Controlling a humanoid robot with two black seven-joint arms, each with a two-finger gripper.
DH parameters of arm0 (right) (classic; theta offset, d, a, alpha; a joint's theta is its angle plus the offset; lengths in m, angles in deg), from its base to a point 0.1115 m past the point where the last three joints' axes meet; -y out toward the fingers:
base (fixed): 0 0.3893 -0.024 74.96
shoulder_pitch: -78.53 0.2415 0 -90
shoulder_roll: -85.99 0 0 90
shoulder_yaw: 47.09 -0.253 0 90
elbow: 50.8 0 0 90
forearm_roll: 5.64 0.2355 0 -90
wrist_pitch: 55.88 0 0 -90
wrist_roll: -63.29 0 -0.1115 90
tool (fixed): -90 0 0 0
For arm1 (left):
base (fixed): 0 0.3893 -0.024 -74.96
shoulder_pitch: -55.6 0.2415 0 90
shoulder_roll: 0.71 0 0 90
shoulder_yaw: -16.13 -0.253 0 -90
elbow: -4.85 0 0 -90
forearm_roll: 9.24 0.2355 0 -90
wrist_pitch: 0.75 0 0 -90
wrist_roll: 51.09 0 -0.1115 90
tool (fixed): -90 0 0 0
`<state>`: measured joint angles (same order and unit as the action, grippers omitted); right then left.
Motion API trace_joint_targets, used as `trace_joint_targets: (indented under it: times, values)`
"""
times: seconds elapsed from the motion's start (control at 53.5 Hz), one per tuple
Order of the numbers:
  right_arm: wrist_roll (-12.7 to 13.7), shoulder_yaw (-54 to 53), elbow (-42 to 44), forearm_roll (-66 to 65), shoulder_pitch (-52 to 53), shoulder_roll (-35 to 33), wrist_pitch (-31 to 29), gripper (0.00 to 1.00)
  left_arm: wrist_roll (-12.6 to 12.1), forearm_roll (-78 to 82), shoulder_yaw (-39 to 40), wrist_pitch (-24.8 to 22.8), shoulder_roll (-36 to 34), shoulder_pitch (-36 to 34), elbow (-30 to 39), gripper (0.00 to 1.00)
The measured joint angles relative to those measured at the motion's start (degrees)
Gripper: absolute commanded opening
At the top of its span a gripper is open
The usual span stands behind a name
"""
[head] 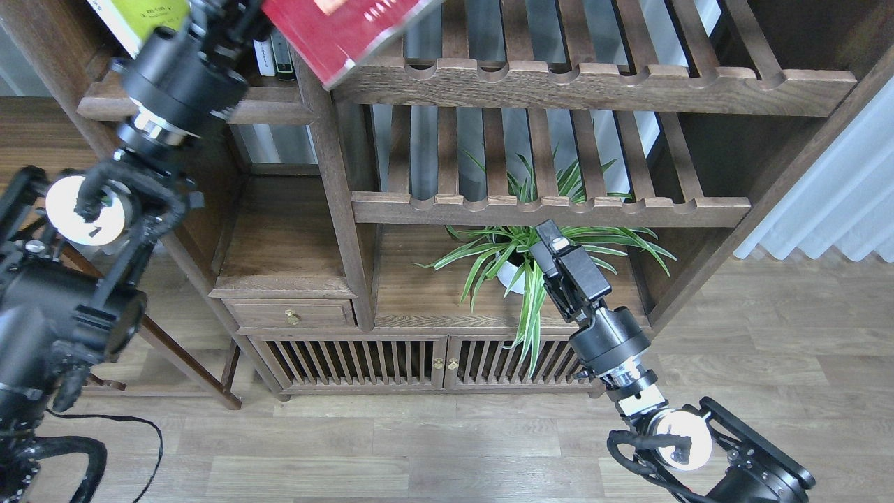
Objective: Organize books on shelf
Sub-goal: 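Raise the red book with the left gripper onto the upper shelf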
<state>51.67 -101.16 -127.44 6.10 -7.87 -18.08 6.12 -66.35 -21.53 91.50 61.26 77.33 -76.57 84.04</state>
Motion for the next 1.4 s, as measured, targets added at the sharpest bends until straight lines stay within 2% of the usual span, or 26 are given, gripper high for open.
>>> trace_joint_targets:
  times: [0.243, 0.617, 1.01, 1.403]
  values:
    - [0.0, 0.0, 0.0, -0.1, 0.2, 0.0, 0.0, 0.79, 0.0, 0.0, 6.9, 0.0, -3.9, 0.0, 0.0, 0.00]
    - [0.3, 0.7, 0.2, -0.5, 0.5, 1.2, 0.0, 0.79, 0.0, 2.6, 15.7, 0.0, -17.2, 1.2, -0.1, 0.00]
    - [0.5, 1.2, 0.2, -1.0, 2.0, 2.1, 0.0, 0.79, 0.1, 18.1, 23.6, 0.0, -17.0, 7.4, -0.1, 0.00]
    - [0.5, 4.4, 0.7, -1.3, 2.0, 3.0, 0.0, 0.79, -0.3, 31.2, 32.4, 0.0, -13.1, 9.2, -0.1, 0.00]
